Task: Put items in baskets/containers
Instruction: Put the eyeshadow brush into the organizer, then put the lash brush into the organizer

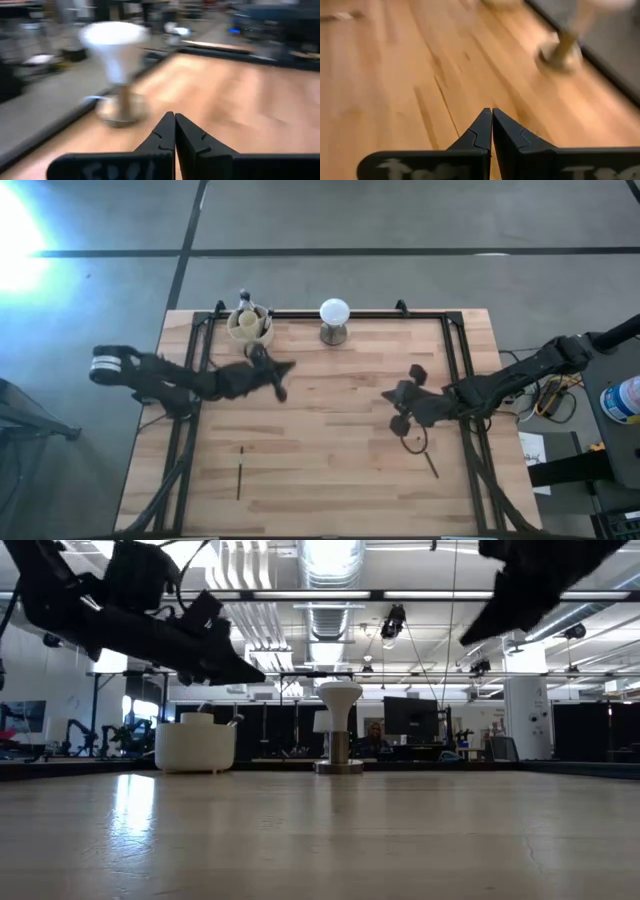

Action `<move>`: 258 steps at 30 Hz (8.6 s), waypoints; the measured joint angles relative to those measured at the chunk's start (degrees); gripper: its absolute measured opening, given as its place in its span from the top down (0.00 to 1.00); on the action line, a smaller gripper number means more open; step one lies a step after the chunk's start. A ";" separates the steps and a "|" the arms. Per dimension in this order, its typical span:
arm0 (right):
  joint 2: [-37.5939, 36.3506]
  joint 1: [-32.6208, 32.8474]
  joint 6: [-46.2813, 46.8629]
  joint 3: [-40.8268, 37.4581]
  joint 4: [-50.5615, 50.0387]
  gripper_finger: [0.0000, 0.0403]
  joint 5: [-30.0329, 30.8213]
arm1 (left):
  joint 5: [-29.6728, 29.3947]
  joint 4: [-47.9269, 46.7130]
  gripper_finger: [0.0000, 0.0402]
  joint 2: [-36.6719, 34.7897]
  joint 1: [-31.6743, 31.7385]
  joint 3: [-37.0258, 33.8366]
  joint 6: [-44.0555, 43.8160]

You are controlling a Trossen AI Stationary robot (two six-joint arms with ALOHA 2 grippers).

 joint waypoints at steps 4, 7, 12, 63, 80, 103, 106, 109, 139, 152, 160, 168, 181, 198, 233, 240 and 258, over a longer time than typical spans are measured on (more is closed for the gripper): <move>0.39 0.09 13.14 0.00 -10.59 0.98 -0.78 | 0.01 0.37 1.00 0.64 -9.18 -0.70 -0.53; 2.19 0.24 21.50 0.00 -16.91 0.97 -5.78 | -0.01 1.58 1.00 2.05 -14.75 -0.64 -2.09; 6.86 3.31 32.81 -0.17 -22.98 0.92 -15.73 | -0.17 6.19 1.00 5.45 -20.74 -0.60 -2.80; 10.92 13.95 23.45 0.60 -0.67 0.98 -1.04 | -6.26 6.48 0.91 10.99 -21.63 6.65 -7.69; 17.69 -1.19 -25.08 -4.15 69.57 0.98 -18.45 | 11.87 31.29 0.74 23.79 -21.53 13.79 2.15; 23.90 -1.66 -27.09 0.61 72.60 0.98 -19.80 | 14.22 23.64 0.81 23.31 -20.97 21.48 4.93; 23.90 -1.66 -27.17 0.55 72.56 0.98 -19.58 | 14.17 23.74 0.92 23.31 -21.00 21.57 6.03; 23.90 -1.75 -27.15 0.55 72.59 0.98 -19.48 | 11.99 23.69 0.97 23.13 -21.09 21.59 6.34; 21.43 -1.18 -28.15 0.37 61.70 0.93 -9.29 | -16.37 -14.91 0.98 -3.14 15.84 17.48 3.29; 21.43 -1.36 -29.13 0.38 62.30 0.96 -9.11 | -5.64 -16.37 0.98 0.82 34.56 17.41 -1.23; 21.43 -1.29 -30.04 0.94 62.26 0.96 -9.14 | -6.15 -21.13 0.98 1.99 34.95 17.38 -2.36; 21.43 -1.29 -30.04 0.94 62.20 0.96 -9.23 | -6.85 -25.13 0.98 2.07 34.97 17.31 -3.56; 21.43 -1.29 -31.62 0.94 62.22 0.96 -9.25 | -5.96 -28.82 0.85 1.91 35.17 17.31 -5.49; 21.43 -1.33 -37.76 1.10 62.29 0.96 -9.25 | -6.46 -74.43 1.00 -21.94 10.77 20.04 -16.39; 21.50 -1.27 -34.30 1.15 58.65 0.96 -9.25 | 0.95 -107.62 0.91 16.81 -55.39 39.27 -105.14; 21.50 -1.25 -33.86 1.03 58.38 0.96 -9.25 | 7.16 -107.99 0.80 20.58 -56.76 38.39 -110.12; 21.50 -1.25 -32.42 1.01 58.06 0.96 -9.22 | 3.68 -96.77 0.77 18.19 -56.65 27.76 -110.28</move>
